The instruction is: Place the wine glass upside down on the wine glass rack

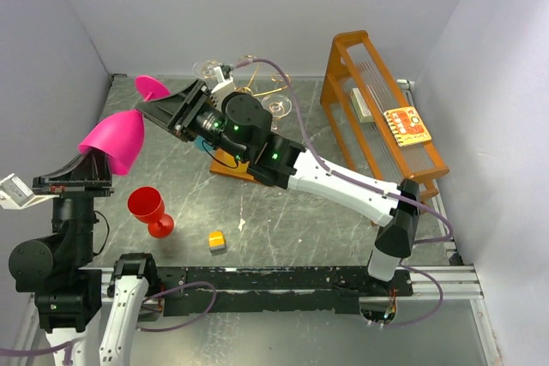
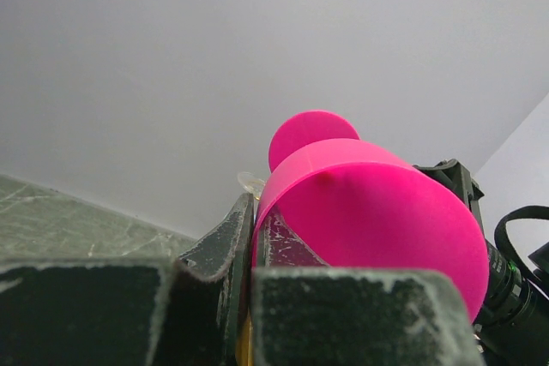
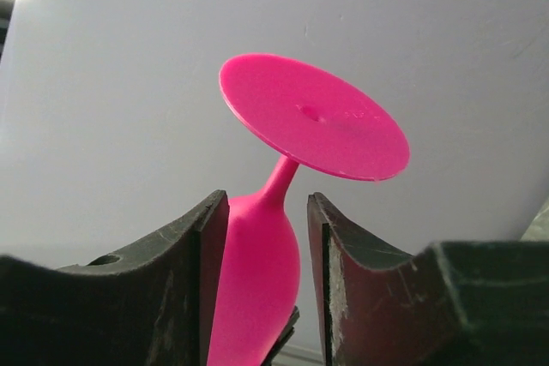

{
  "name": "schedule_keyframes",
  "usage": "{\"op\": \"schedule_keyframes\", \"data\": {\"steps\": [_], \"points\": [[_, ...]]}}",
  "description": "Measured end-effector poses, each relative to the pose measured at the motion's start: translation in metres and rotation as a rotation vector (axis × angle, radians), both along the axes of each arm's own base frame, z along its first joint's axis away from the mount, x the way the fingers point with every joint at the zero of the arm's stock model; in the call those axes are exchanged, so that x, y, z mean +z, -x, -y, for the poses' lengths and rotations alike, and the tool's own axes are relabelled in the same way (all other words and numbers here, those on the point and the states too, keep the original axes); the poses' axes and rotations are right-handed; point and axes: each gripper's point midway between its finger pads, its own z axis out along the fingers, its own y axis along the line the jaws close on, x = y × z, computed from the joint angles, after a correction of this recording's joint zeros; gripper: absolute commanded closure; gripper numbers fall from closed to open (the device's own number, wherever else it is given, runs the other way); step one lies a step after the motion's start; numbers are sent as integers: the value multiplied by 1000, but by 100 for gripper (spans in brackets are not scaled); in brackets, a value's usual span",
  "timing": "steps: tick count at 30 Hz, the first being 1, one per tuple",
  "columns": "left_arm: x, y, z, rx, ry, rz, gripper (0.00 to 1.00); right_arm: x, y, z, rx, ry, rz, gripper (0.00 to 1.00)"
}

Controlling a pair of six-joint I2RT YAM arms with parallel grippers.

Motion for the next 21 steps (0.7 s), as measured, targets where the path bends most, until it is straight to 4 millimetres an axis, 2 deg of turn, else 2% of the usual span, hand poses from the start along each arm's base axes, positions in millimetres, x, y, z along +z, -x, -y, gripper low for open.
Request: {"op": "schedule_keyframes", "data": {"steps": [5, 14, 17, 21], "points": [[-1, 0, 4, -24, -7, 0, 93, -7, -2, 7, -33, -17, -58, 67], [-4, 5, 11, -60, -23, 9, 93, -8, -3, 9, -63, -48, -109, 68], [-5, 6, 15, -77, -34, 9, 93, -7, -2, 9, -58, -52, -112, 76], [-5, 6, 17, -86, -45, 9, 93, -4, 0, 9, -51, -68, -116, 93]]}}
